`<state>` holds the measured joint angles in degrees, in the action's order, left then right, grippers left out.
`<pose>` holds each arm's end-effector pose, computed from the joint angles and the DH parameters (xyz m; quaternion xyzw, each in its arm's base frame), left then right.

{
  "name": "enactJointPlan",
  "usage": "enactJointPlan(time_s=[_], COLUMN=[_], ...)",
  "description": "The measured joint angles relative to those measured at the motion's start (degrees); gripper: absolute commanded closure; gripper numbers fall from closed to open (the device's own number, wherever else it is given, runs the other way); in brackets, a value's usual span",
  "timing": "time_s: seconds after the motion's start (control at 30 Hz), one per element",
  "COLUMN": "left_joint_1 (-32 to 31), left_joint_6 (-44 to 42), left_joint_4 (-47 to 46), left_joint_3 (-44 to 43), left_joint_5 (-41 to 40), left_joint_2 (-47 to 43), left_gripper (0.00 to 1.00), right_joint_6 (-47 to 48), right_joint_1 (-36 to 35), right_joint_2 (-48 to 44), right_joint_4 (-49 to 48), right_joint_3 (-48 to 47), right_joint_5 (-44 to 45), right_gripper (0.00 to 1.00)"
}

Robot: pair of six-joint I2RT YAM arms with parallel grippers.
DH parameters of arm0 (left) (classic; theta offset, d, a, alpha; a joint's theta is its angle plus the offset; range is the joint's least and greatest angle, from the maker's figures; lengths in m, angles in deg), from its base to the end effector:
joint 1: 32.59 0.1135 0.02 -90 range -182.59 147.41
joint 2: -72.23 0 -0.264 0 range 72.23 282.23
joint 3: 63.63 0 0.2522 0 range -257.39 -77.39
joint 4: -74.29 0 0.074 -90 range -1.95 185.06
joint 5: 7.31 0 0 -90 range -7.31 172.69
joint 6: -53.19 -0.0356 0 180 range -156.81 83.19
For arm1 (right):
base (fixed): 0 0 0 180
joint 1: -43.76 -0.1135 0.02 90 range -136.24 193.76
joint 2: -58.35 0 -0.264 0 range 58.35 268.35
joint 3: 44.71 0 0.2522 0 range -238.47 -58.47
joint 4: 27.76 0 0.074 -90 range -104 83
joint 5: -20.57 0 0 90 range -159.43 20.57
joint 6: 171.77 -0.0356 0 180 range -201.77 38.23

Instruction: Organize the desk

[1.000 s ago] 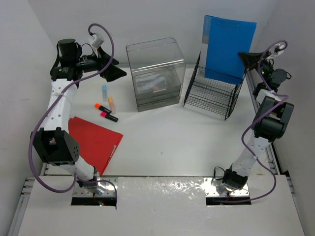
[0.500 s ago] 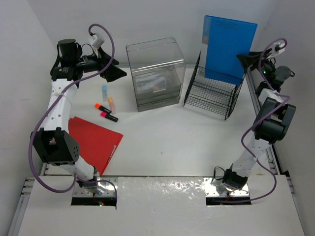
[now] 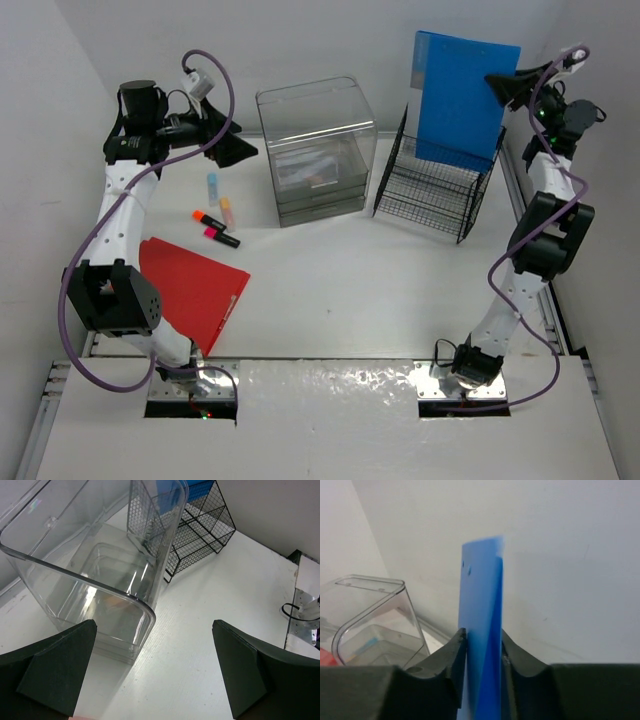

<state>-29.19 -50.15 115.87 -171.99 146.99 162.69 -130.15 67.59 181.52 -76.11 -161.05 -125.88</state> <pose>0.3453 -0.0116 0.4191 0.3514 0.6809 -0.3733 0.5230 0.4556 -0.1688 0.3666 -0.1353 0.5464 0.3605 0.7438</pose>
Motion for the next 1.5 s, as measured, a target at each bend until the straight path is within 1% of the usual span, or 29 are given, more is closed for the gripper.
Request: enactJointPlan(time_s=[0.1,0.13,0.2,0.33,0.5,0.6,0.83,1.07,1.37,1.5], left_joint_1=[0.0,0.0,0.0,0.0,0.0,0.0,0.0,0.0,-0.1,-0.1], left_joint_6=[-0.3,-0.3,-0.5,-1.0,-1.4,-1.4,-1.9,-2.6,-2.6,-2.7], left_joint_4=[0.5,0.7,1.0,1.8,2.1,2.1,2.7,3.4,3.3,3.6], left_joint_3=[0.0,0.0,0.0,0.0,0.0,0.0,-0.3,-1.0,-1.5,-1.5], left_joint_5=[-0.3,-0.4,-0.5,-0.8,-1.0,-1.1,-1.3,-1.5,-1.6,-1.6], left_joint_2=[0.0,0.0,0.0,0.0,0.0,0.0,0.0,0.0,0.0,0.0], left_gripper=[0.01,0.01,0.01,0.01,0.01,0.01,0.01,0.01,0.01,0.01], right_joint_6=[-0.5,-0.7,-1.5,-4.0,-7.1,-7.8,-11.2,-14.3,-13.8,-12.2], right_joint_1=[0.0,0.0,0.0,-0.1,-0.1,-0.1,0.3,0.8,0.2,0.0], right_joint_2=[1.2,1.4,1.4,1.4,1.4,1.4,1.5,4.3,5.9,5.9], right_joint_4=[0.9,0.7,-1.2,-6.2,-9.2,-9.8,-10.4,-11.4,-11.8,-13.1], right_joint_3=[0.3,0.9,1.8,2.6,2.6,2.6,2.6,0.9,0.9,3.2], right_joint_5=[-0.4,-0.4,-0.4,-1.1,-1.2,-0.2,6.2,8.4,7.8,7.9], right_gripper=[0.87,0.94,1.0,1.0,1.0,1.0,1.0,1.0,1.0,1.0])
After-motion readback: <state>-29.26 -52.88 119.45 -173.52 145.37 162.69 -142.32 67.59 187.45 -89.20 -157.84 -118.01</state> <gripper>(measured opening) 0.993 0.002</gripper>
